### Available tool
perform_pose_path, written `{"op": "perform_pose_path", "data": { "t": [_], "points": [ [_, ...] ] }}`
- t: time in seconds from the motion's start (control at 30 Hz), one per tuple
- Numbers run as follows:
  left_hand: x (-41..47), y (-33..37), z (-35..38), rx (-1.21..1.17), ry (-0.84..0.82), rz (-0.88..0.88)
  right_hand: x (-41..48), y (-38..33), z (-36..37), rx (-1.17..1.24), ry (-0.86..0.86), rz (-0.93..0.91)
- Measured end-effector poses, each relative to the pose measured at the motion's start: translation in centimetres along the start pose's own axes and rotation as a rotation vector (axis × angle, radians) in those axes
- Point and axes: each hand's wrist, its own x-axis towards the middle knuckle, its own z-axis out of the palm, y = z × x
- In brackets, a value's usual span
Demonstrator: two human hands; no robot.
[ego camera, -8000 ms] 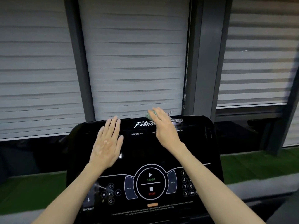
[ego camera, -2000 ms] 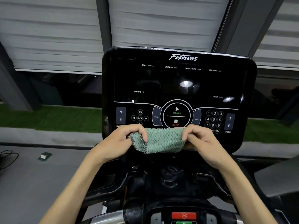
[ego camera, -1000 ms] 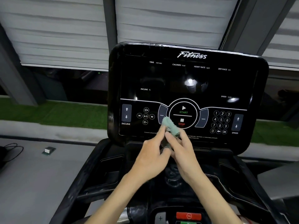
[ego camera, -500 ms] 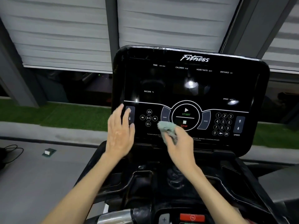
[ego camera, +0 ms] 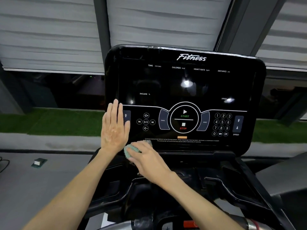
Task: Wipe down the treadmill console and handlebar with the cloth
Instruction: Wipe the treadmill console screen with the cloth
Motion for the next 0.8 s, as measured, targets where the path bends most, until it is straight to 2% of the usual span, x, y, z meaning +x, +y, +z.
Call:
{"op": "perform_pose_path", "data": {
  "t": [0.13,0.3,0.43,0.6,0.7,0.8],
  "points": [
    [0.1,-0.1,0.1,-0.013,0.021,0.008,-0.7,1.5,1.1,0.004,0.043,-0.048],
    [0.0,0.0,0.1,-0.037,0.042,-0.008,-4.9,5.1,-2.1,-0.016,0.157,0.036],
    [0.0,0.1,0.0,-0.029,0.053,0.001,-7.5,7.5,-4.3,-0.071,0.129,0.104],
    [-0.1,0.1,0.0,0.000,0.056,-0.002,-5.0,4.6,-2.5,-0.109,0.081,0.124],
    [0.0,0.1,0.1,0.010,0.063,0.008,-2.4,2.1,0.0,-0.103,0.135,0.123],
    [0.0,-0.1,0.4,0.013,0.063,0.011,0.1,0.5,1.8,-0.049,0.125,0.058]
  ]
}}
